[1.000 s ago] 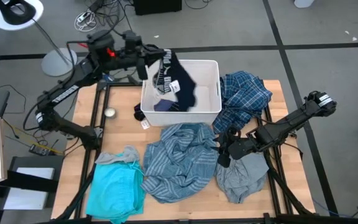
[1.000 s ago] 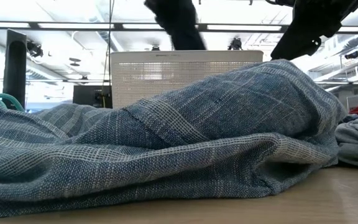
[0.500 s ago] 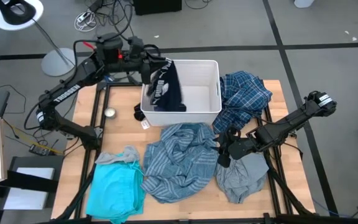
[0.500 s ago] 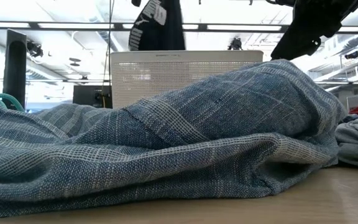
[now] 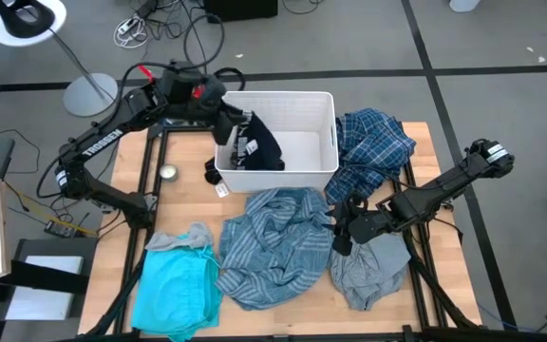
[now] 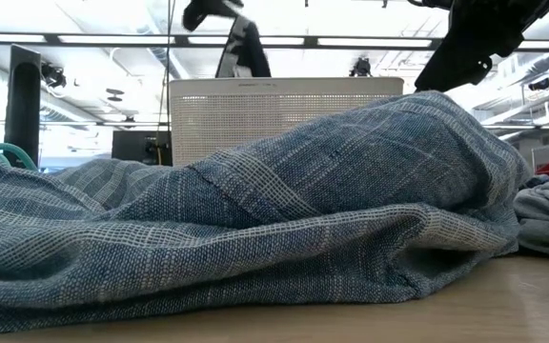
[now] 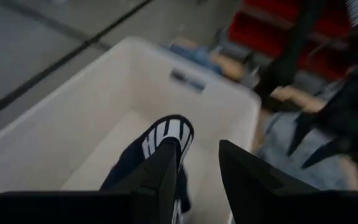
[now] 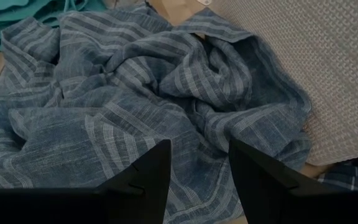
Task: Sort clothes
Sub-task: Put the black boxer shorts into the white laundry bin, then put the gray shirt into the white laundry bin
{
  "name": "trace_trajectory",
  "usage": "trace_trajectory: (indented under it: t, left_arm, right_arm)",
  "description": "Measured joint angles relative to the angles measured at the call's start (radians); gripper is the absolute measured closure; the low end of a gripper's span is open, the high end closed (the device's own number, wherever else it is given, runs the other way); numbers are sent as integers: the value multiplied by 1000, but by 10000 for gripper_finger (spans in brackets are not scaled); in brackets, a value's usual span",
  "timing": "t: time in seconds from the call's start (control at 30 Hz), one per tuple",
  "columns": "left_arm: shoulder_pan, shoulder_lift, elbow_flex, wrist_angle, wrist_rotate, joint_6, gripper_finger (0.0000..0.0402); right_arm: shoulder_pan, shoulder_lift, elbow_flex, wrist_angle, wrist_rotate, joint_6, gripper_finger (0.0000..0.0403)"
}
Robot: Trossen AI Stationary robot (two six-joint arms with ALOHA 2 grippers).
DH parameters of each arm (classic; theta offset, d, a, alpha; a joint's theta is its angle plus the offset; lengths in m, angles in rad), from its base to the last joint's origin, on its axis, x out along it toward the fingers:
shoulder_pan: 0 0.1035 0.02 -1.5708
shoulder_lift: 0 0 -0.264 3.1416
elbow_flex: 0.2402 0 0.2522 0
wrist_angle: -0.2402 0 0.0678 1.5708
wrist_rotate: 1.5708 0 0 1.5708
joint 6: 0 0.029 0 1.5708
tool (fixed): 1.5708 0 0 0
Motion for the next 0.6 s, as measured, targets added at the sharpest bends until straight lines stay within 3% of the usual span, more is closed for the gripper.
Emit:
trace_trajectory:
  t: [0.3, 0.6]
  left_arm:
    - [0, 0, 0, -123, -152, 35, 275]
    - [-1, 0, 0, -201, -179, 51, 275]
  right_arm:
    - [0, 0, 0, 23, 0, 3, 239]
    - [0, 0, 0, 12, 0, 33, 239]
